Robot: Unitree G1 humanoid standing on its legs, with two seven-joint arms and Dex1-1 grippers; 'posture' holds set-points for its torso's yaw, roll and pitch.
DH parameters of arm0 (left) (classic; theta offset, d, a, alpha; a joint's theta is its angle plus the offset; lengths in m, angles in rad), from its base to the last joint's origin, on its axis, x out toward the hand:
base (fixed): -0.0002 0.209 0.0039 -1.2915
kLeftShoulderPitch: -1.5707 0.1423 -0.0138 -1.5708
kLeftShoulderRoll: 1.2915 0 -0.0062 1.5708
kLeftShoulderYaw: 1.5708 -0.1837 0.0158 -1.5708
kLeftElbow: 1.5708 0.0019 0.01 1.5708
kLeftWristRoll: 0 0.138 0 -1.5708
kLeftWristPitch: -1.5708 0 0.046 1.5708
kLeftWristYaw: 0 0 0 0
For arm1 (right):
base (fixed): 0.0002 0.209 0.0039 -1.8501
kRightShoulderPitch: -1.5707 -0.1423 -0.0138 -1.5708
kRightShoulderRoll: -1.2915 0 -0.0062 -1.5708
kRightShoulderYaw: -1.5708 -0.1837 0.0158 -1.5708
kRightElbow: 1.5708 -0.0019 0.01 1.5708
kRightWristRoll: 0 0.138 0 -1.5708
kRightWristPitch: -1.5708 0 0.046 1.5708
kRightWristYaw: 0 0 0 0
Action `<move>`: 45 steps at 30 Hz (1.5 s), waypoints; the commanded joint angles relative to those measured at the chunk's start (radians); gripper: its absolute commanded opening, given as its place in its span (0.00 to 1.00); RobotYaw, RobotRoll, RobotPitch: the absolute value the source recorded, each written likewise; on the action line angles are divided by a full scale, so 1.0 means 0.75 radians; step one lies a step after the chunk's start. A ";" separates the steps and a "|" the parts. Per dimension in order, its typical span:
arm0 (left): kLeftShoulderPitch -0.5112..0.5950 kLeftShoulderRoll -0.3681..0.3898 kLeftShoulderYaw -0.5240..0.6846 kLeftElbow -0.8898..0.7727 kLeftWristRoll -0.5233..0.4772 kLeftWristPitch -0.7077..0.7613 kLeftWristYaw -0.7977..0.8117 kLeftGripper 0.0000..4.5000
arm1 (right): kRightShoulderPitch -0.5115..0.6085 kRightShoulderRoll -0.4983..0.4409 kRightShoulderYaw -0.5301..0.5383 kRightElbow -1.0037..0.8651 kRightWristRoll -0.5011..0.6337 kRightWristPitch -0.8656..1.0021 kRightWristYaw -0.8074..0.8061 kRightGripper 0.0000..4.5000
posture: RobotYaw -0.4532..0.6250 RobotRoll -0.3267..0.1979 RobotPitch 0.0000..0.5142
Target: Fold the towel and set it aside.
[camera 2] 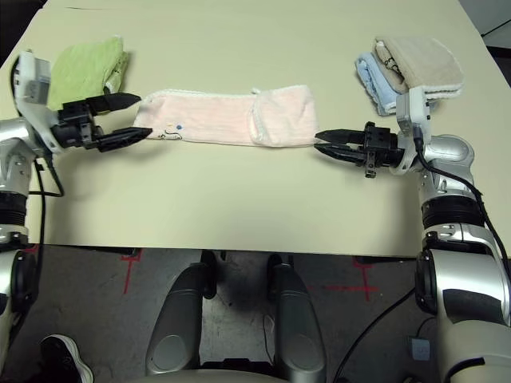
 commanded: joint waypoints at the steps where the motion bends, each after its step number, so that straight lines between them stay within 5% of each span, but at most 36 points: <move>1: -0.030 0.063 0.023 -0.026 -0.094 0.441 0.054 1.00 | 0.029 -0.007 0.010 -0.016 -0.002 -0.019 0.013 0.81 | 0.46 0.62 0.60; 3: -0.083 0.086 0.044 0.000 -0.160 0.768 0.117 1.00 | 0.027 -0.011 0.018 -0.010 -0.009 -0.031 0.013 0.97 | 0.46 0.62 0.60; 7: -0.133 0.063 0.087 0.033 -0.197 0.987 0.232 1.00 | 0.015 -0.006 0.022 -0.005 -0.006 -0.026 0.010 0.99 | 0.47 0.62 0.60; 27: -0.178 -0.109 0.136 0.071 -0.255 1.199 0.488 1.00 | 0.035 0.037 -0.012 -0.139 0.076 0.126 -0.060 0.99 | 0.45 0.62 0.60; 45: -0.276 -0.053 0.056 0.209 -0.211 1.253 0.499 1.00 | 0.064 0.032 -0.006 -0.220 0.092 0.226 -0.103 0.99 | 0.45 0.62 0.61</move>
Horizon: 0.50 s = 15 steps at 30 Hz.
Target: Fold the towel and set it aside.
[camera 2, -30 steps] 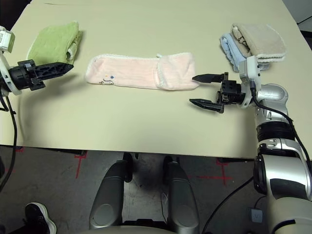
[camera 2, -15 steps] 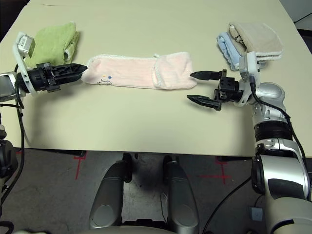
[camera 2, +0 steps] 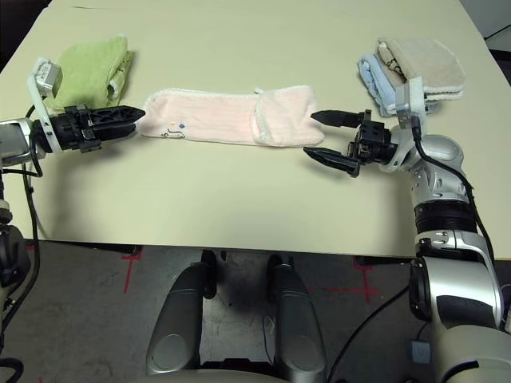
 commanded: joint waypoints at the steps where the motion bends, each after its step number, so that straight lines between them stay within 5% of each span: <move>1: -0.006 0.012 -0.031 0.022 0.007 0.049 -0.001 1.00 | 0.022 -0.013 0.005 -0.030 -0.004 0.002 0.005 0.99 | 0.44 0.62 0.61; 15: 0.079 0.042 -0.060 -0.088 -0.040 0.194 -0.005 1.00 | 0.033 -0.010 0.010 -0.056 -0.015 0.010 0.001 0.99 | 0.44 0.62 0.61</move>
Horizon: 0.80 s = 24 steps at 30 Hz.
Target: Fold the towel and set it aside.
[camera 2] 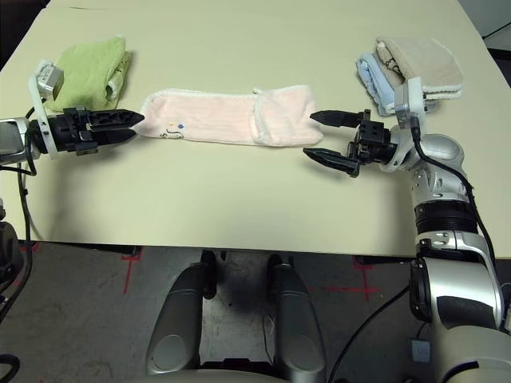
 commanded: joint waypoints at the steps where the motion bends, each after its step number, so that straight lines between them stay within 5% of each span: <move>1: 0.037 -0.012 0.002 -0.047 -0.030 0.064 0.012 1.00 | 0.028 -0.009 0.010 -0.028 -0.005 -0.002 0.002 0.99 | 0.44 0.62 0.61; 9: -0.059 -0.142 0.111 0.106 -0.011 -0.039 0.137 1.00 | 0.037 -0.008 0.013 -0.039 -0.008 -0.003 -0.002 0.99 | 0.43 0.62 0.61; 18: -0.109 -0.163 0.097 0.244 0.040 -0.192 0.183 1.00 | 0.051 -0.016 0.012 -0.064 -0.007 0.007 -0.013 0.99 | 0.43 0.62 0.60; 21: -0.114 -0.168 0.094 0.277 0.066 -0.251 0.201 0.87 | 0.046 -0.016 0.013 -0.063 -0.008 0.008 -0.015 1.00 | 0.43 0.62 0.59; 24: -0.120 -0.167 0.087 0.294 0.078 -0.262 0.199 0.61 | 0.041 -0.014 0.016 -0.059 -0.009 0.009 -0.015 1.00 | 0.43 0.62 0.59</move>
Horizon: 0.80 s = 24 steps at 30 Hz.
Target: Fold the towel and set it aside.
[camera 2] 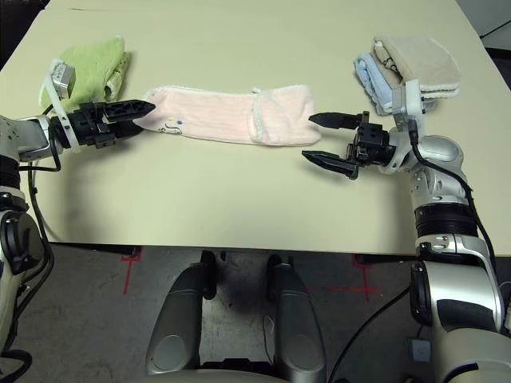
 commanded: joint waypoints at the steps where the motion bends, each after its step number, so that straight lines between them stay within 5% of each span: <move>1: -0.002 0.001 -0.026 0.040 0.042 -0.011 0.018 0.52 | 0.017 -0.015 0.011 -0.010 -0.006 0.002 0.007 1.00 | 0.43 0.62 0.60; 7: 0.000 0.006 -0.019 0.050 0.063 -0.045 0.028 0.00 | 0.017 -0.013 0.014 -0.012 -0.004 0.005 0.006 1.00 | 0.43 0.62 0.60; 24: -0.122 0.298 -0.253 -0.165 0.080 0.063 -0.316 0.00 | -0.002 -0.002 0.018 0.030 -0.010 -0.011 -0.004 1.00 | 0.47 0.62 0.59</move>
